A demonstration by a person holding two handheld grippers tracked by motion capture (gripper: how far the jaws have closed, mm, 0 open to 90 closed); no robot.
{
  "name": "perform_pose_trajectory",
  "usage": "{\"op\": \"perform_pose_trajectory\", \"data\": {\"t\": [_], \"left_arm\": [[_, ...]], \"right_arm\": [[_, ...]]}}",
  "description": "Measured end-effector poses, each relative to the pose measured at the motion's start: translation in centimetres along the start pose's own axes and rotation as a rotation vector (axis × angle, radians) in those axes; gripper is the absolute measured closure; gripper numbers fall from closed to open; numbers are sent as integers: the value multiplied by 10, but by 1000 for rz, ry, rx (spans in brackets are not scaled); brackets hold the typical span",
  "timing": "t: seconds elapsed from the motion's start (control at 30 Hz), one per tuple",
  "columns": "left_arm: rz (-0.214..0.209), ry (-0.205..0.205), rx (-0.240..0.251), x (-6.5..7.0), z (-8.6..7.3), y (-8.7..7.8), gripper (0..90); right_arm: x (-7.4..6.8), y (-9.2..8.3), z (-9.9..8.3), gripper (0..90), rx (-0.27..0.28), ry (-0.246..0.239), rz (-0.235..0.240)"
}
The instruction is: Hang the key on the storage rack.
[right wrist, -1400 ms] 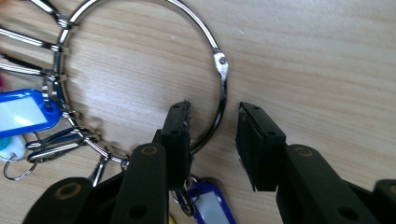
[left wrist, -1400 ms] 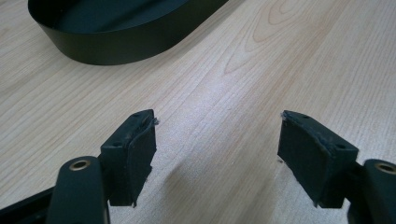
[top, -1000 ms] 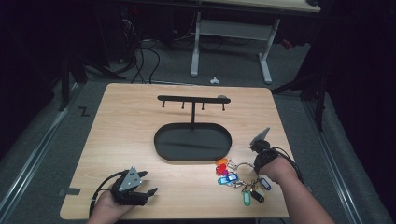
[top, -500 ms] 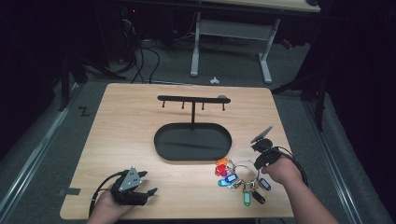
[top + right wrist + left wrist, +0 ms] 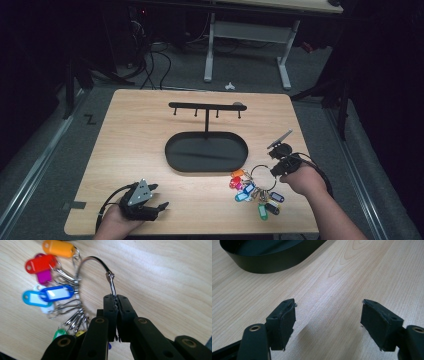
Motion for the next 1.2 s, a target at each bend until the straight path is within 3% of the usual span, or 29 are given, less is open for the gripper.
{"op": "perform_pose_trajectory", "data": {"t": [0.17, 1.2], "left_arm": [[-2, 2, -3, 0, 0, 0, 283], [-9, 5, -8, 0, 0, 1, 282]], "right_arm": [[0, -17, 4, 874, 31, -6, 3], [-11, -83, 39, 875, 63, -62, -24]]}}
Point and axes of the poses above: each handheld gripper's, and its own axes: y roughly forward along the jaws, z roughly out of its top, x roughly to its right, the point moved 3 cm from there along y, roughly forward along the jaws, and after that the axes turned 5 degrees about x, right-handed, at the moved point
